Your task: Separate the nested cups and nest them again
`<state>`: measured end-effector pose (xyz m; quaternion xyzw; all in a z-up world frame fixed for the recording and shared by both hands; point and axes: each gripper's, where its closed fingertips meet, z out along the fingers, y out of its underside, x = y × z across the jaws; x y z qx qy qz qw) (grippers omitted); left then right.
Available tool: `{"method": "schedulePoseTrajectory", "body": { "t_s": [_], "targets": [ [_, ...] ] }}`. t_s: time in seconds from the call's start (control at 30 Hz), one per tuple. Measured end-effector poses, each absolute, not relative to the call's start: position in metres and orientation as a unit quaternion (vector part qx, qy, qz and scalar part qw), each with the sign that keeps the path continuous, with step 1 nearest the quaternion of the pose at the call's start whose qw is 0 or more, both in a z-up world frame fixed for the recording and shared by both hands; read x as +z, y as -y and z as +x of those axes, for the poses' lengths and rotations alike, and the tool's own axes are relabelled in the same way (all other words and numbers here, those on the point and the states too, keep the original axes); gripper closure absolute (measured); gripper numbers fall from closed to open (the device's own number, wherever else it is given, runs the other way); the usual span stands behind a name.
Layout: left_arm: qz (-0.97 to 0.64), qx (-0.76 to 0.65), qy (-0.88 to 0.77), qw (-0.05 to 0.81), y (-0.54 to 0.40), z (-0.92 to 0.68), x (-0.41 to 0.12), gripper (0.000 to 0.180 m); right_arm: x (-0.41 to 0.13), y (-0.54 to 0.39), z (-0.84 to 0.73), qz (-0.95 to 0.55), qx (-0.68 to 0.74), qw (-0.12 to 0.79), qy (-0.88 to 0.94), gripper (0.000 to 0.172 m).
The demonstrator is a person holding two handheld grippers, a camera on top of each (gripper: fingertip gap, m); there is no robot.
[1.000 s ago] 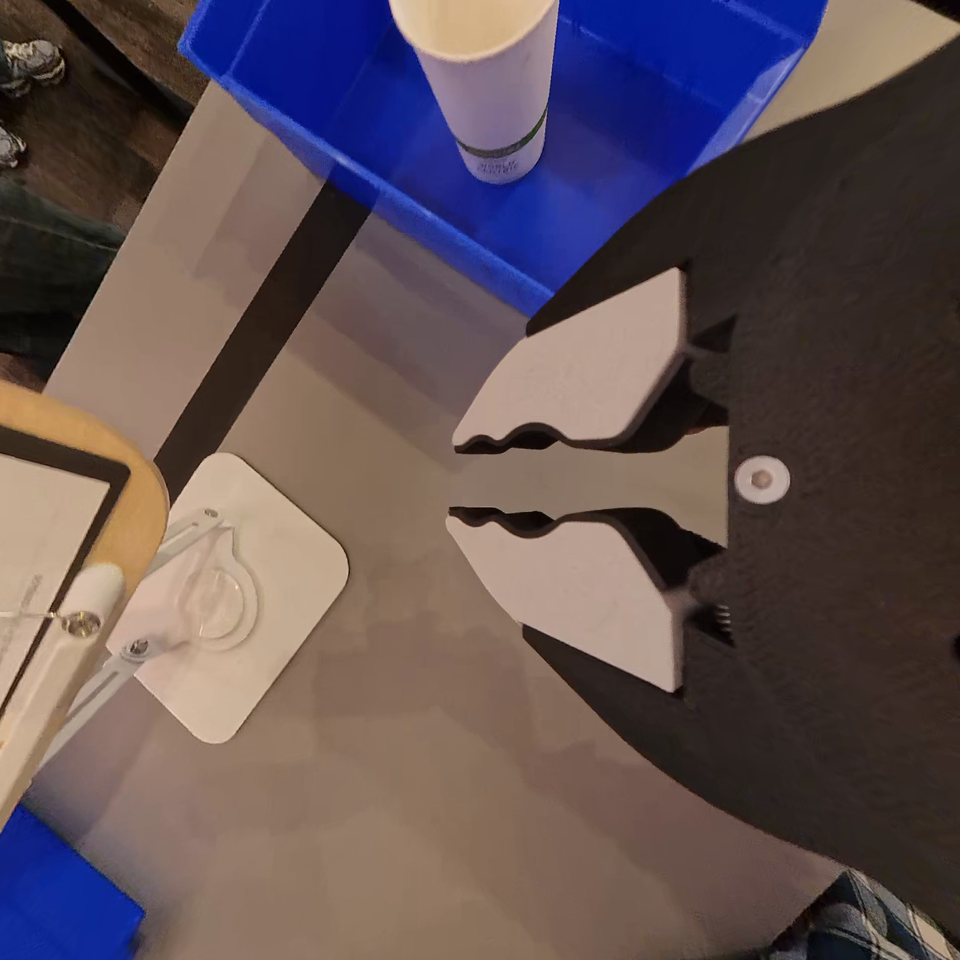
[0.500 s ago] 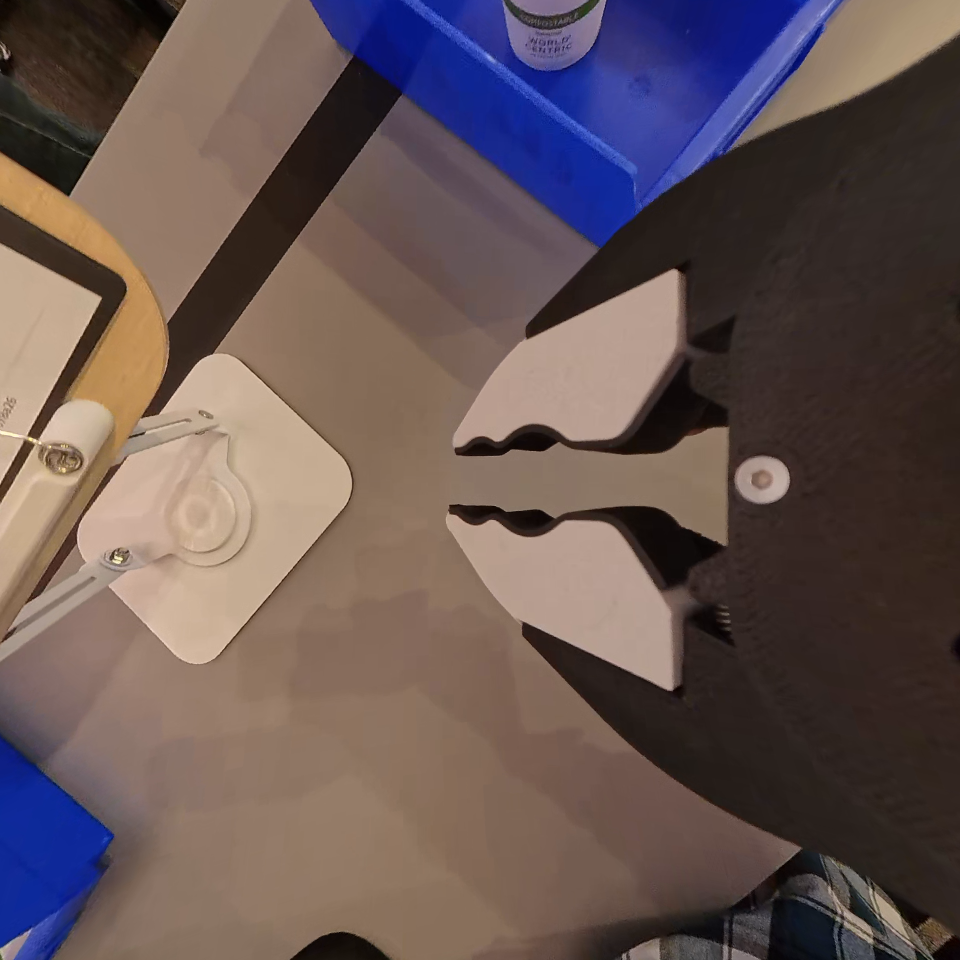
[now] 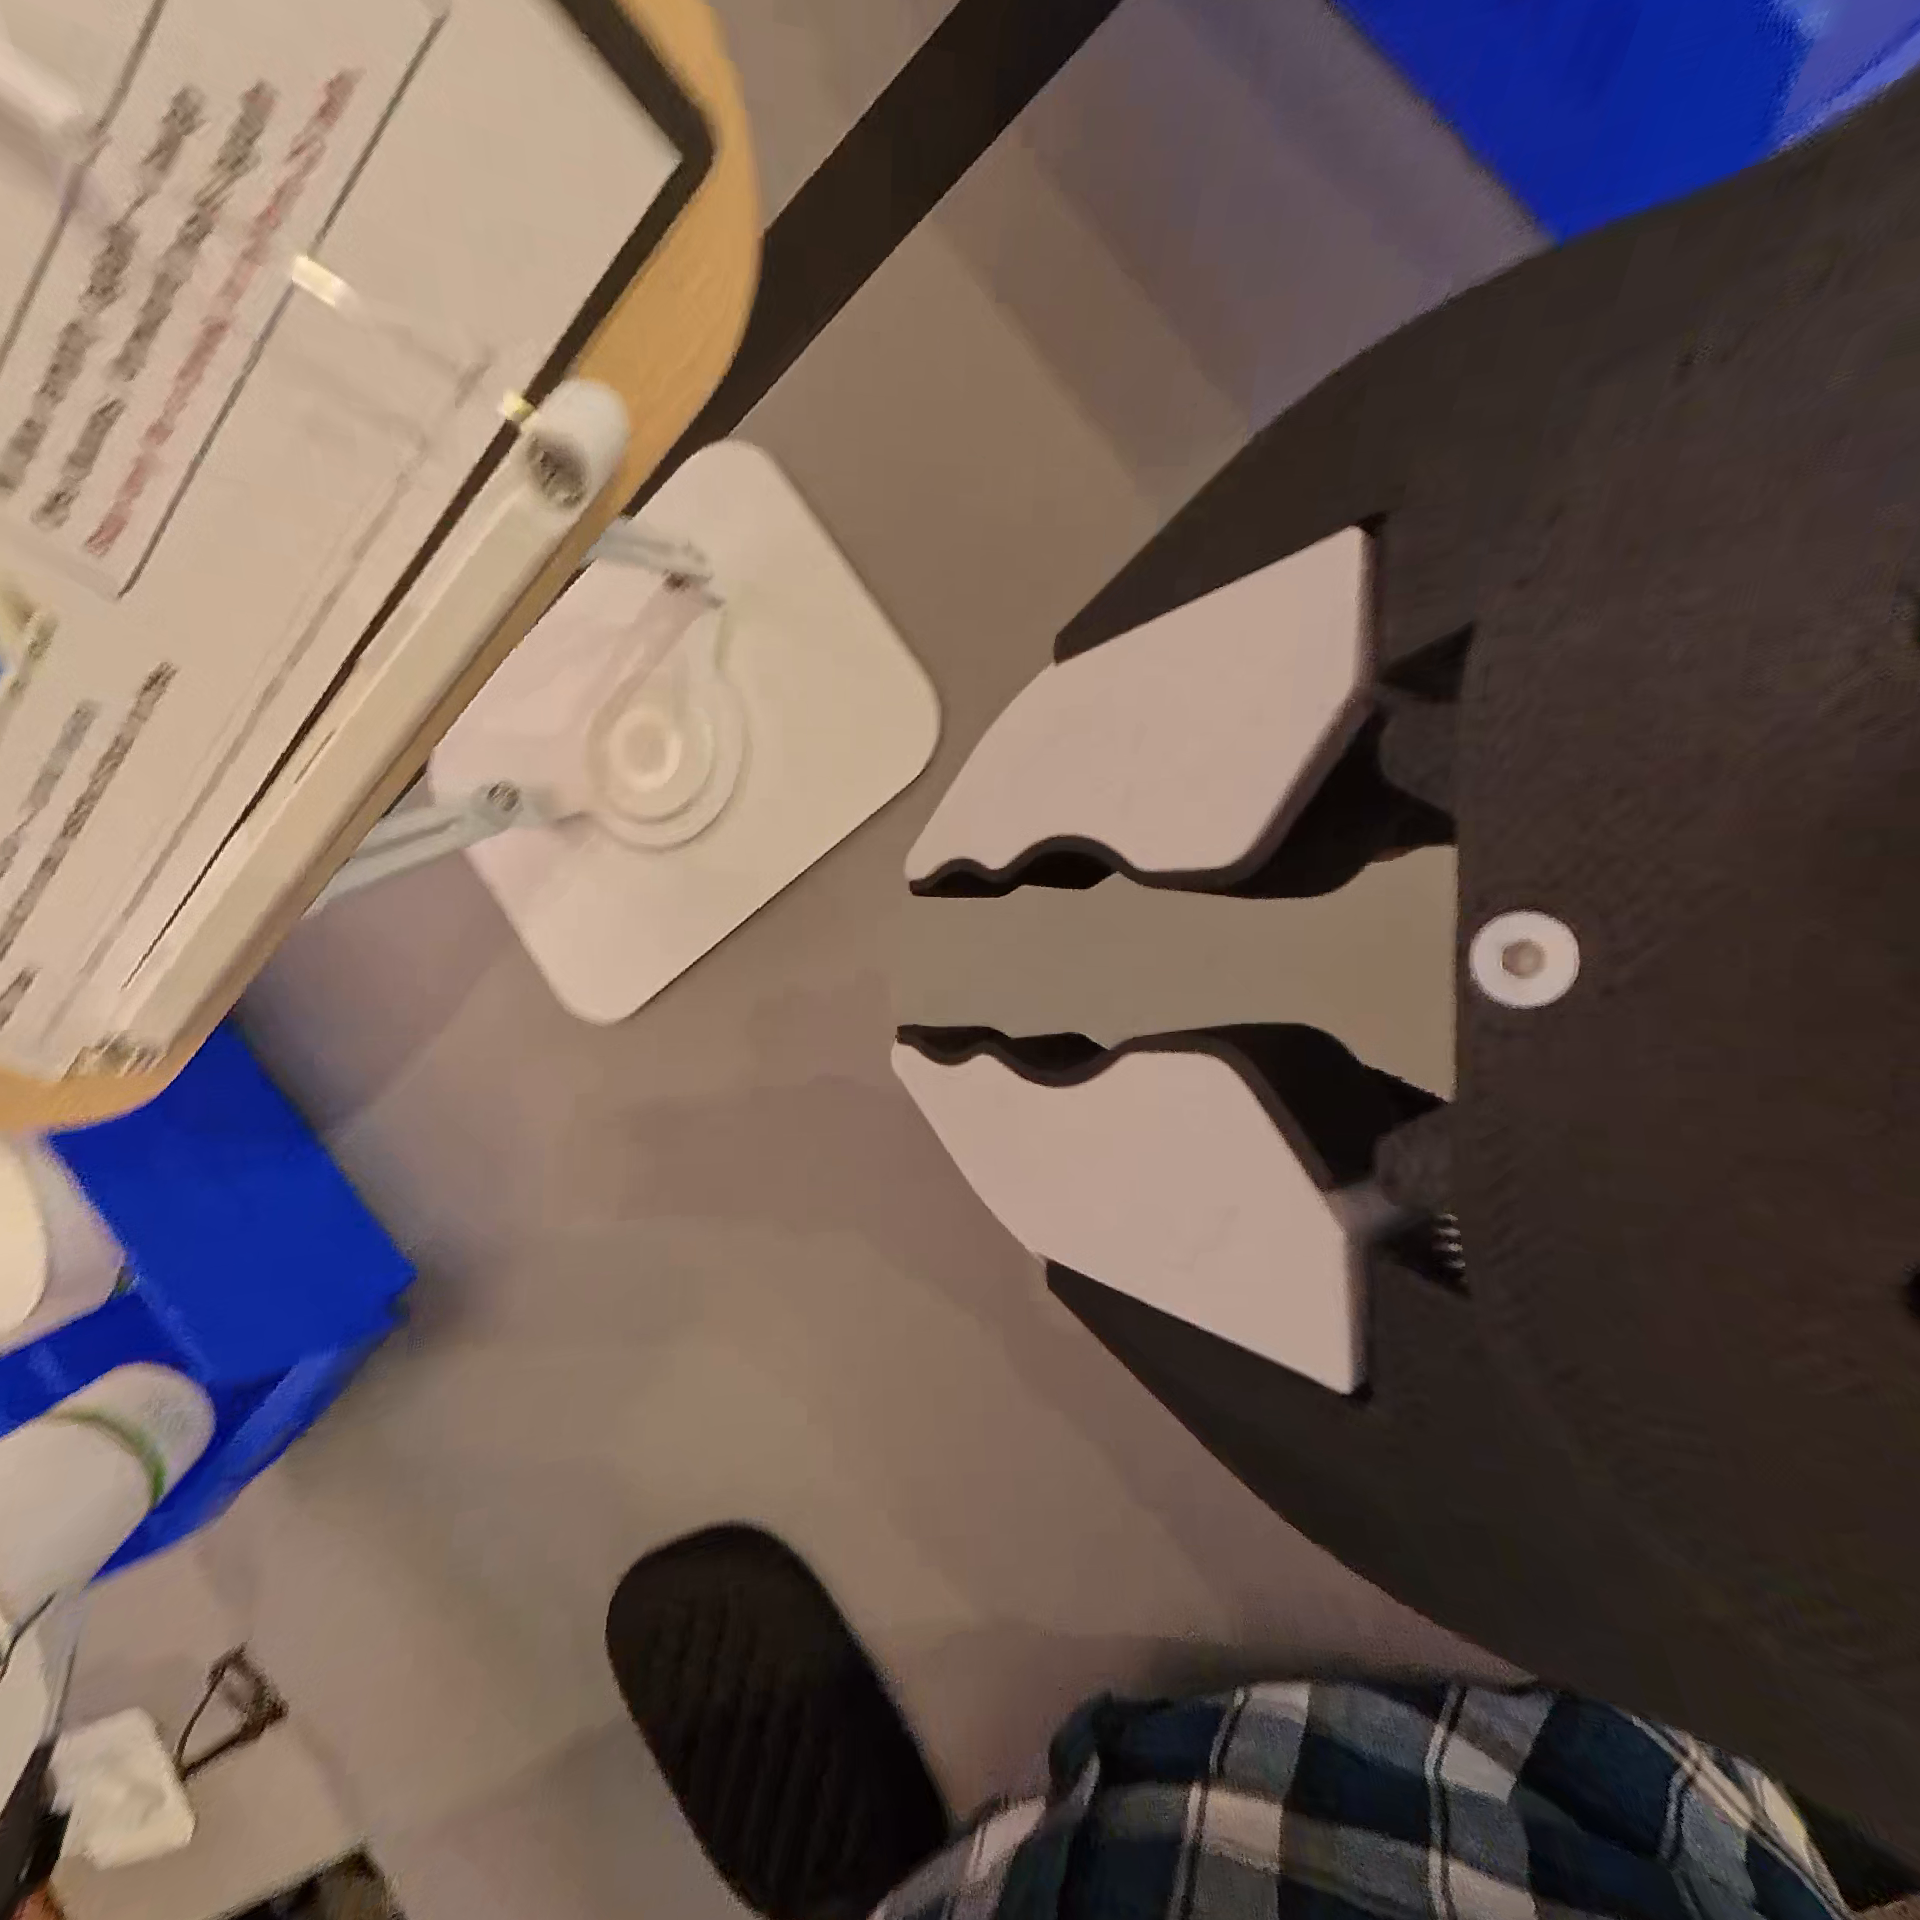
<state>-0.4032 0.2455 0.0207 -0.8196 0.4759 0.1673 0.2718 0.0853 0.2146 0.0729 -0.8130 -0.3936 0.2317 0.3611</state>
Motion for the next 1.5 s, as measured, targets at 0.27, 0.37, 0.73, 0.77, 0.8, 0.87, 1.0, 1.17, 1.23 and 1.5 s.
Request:
{"method": "schedulePoseTrajectory", "body": {
  "t_s": [0.27,0.37,0.73,0.77,0.8,0.87,1.0,1.17,1.23,1.5],
  "targets": [
    [-0.73,0.089,-0.603,0.309,-0.207,-0.293,0.086,0.178,0.114,-0.193,-0.002,-0.697,0.353,0.408,0.472,0.12],
    [-0.667,0.02,-0.682,0.299,-0.179,-0.229,0.095,0.178,0.128,-0.185,-0.028,-0.653,0.403,0.414,0.491,0.103],
    [-0.497,-0.108,-0.816,0.274,-0.109,-0.098,0.113,0.178,0.122,-0.148,-0.07,-0.584,0.464,0.369,0.554,0.065],
    [-0.489,-0.112,-0.822,0.271,-0.105,-0.093,0.113,0.178,0.122,-0.145,-0.071,-0.579,0.466,0.368,0.559,0.064],
    [-0.48,-0.117,-0.826,0.272,-0.102,-0.087,0.114,0.178,0.122,-0.141,-0.072,-0.574,0.47,0.366,0.562,0.062],
    [-0.469,-0.128,-0.833,0.265,-0.096,-0.08,0.114,0.178,0.122,-0.135,-0.071,-0.563,0.477,0.362,0.569,0.057],
    [-0.45,-0.152,-0.841,0.259,-0.085,-0.068,0.118,0.178,0.126,-0.116,-0.067,-0.533,0.505,0.347,0.584,0.056],
    [-0.436,-0.168,-0.846,0.255,-0.077,-0.056,0.121,0.178,0.132,-0.102,-0.064,-0.506,0.541,0.329,0.586,0.057],
    [-0.437,-0.179,-0.844,0.256,-0.074,-0.053,0.122,0.178,0.131,-0.1,-0.062,-0.505,0.546,0.323,0.586,0.056],
    [-0.442,-0.181,-0.842,0.252,-0.073,-0.044,0.119,0.178,0.123,-0.099,-0.05,-0.517,0.554,0.3,0.58,0.058]
  ]
}}
